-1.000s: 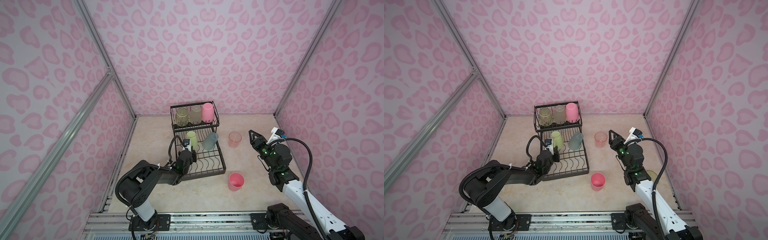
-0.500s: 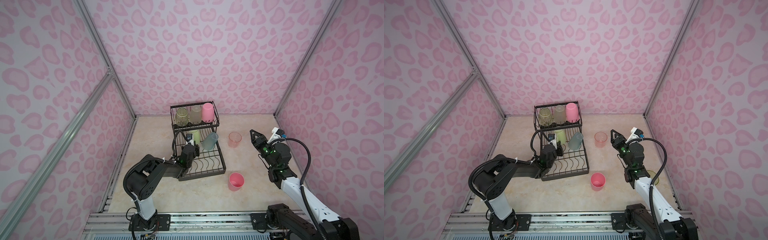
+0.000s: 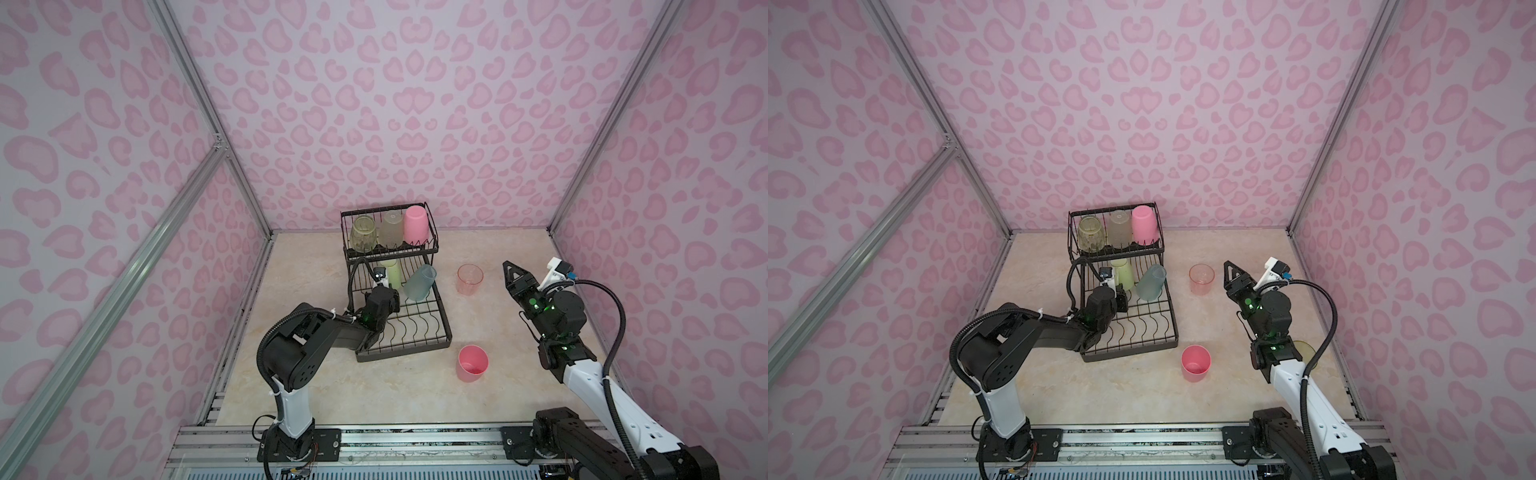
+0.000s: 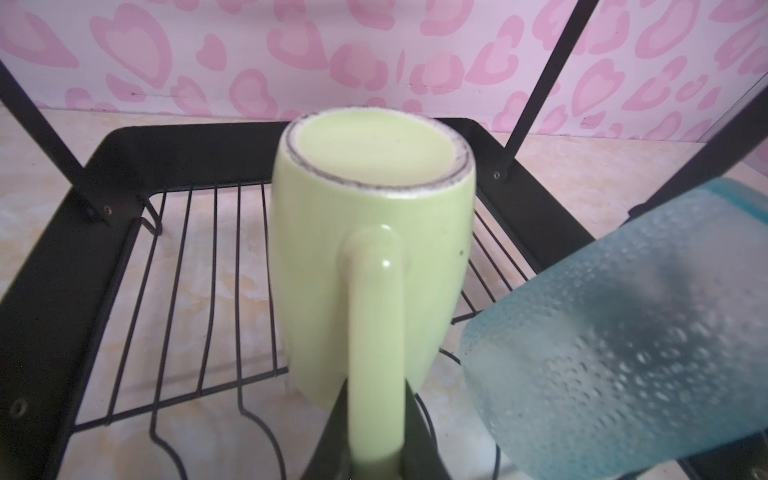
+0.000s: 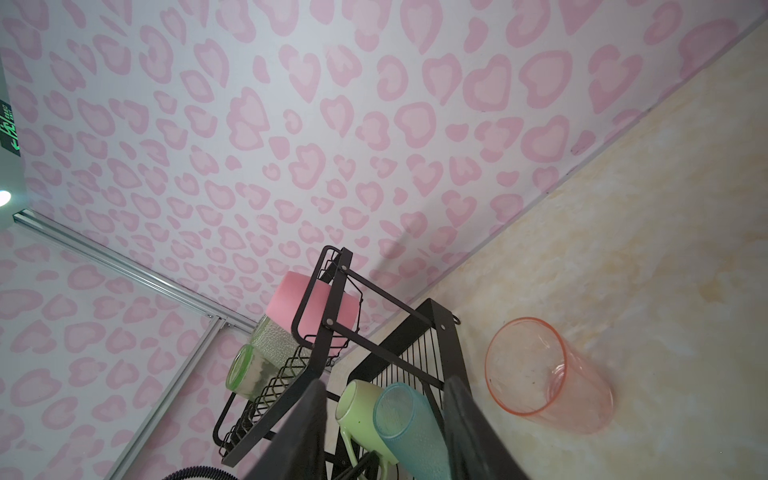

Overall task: Load the cups into the dish rack
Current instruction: 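Move the right gripper down onto the pink translucent cup while the left holds the mug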

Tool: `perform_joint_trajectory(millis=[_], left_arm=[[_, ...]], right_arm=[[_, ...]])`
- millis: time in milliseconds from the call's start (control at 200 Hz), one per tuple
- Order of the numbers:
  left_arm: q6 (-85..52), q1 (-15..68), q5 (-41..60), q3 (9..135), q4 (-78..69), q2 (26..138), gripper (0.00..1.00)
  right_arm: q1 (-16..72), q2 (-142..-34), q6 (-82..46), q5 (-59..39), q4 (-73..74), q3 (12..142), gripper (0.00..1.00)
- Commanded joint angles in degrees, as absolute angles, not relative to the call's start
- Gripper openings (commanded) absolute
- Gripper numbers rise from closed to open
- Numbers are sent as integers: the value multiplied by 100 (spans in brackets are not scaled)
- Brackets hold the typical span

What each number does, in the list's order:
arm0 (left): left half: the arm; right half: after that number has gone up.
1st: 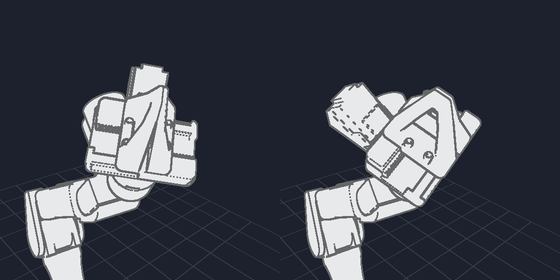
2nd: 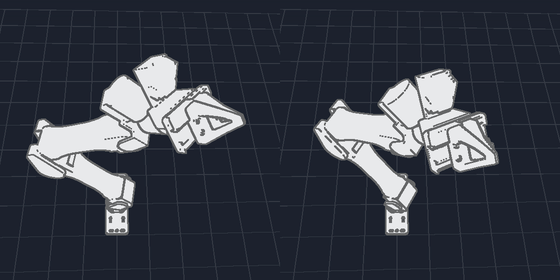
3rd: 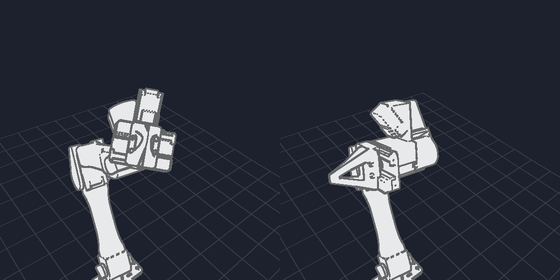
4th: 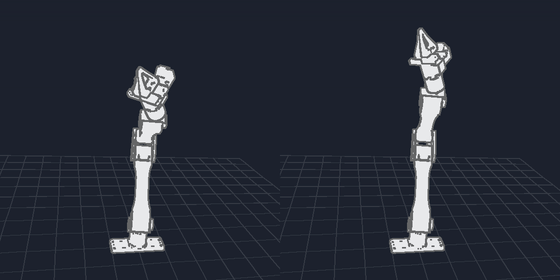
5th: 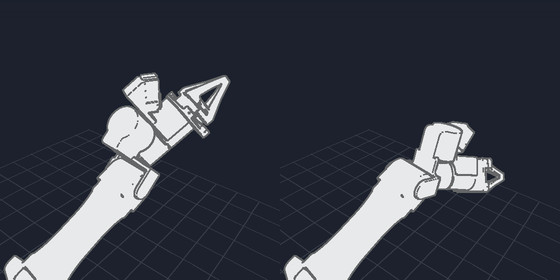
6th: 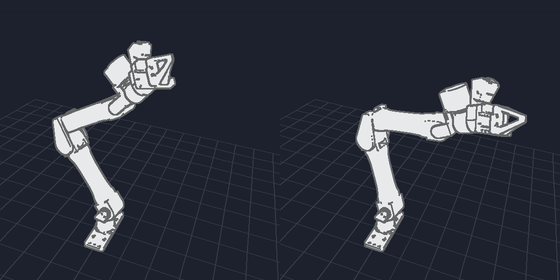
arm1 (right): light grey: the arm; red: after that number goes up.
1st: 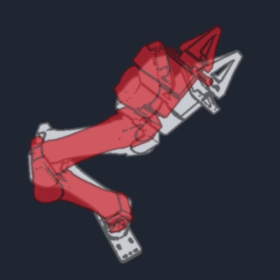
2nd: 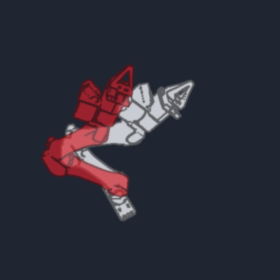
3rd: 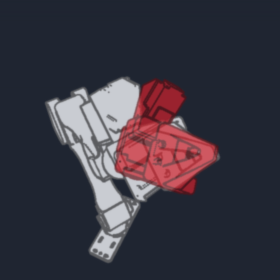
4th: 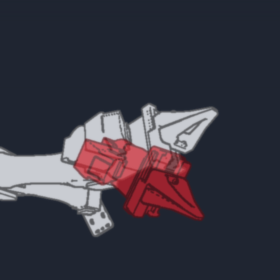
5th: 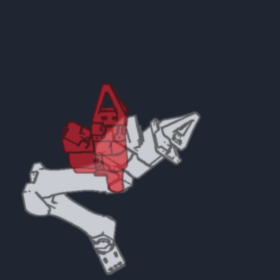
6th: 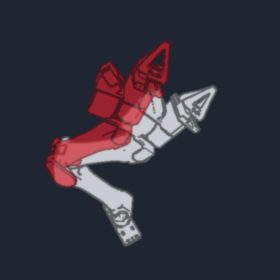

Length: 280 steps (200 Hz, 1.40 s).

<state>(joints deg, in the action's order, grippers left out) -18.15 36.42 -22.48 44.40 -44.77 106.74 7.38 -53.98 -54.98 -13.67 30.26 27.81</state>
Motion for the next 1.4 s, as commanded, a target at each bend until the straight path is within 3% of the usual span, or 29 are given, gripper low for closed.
perform_joint_trajectory(millis=[0, 525, 830, 915, 1190, 1395], left_arm=[[-1935, 3639, -2311, 4614, -4440, 10731, 13], [-2258, 3480, -1965, 4886, -3923, 11000, 26], [-2263, 3492, -1753, 4724, -4057, 10895, 68], [-2224, 3504, -1722, 4651, -4103, 10826, 75], [-2060, 3537, -1606, 4362, -4314, 10558, 87], [-1890, 3594, -1495, 4375, -4333, 10461, 91]], right_arm=[[732, -5388, -5372, -1310, 3085, 2734, 46], [743, -5251, -4772, -1275, 1505, 3095, 45], [769, -5977, -4033, -1336, 40, 3778, 45], [820, -6200, -3872, -1301, -205, 3901, 45], [1177, -7234, -3310, -713, -1073, 4755, 45], [1256, -8121, -3290, -627, -1338, 5385, 44]])
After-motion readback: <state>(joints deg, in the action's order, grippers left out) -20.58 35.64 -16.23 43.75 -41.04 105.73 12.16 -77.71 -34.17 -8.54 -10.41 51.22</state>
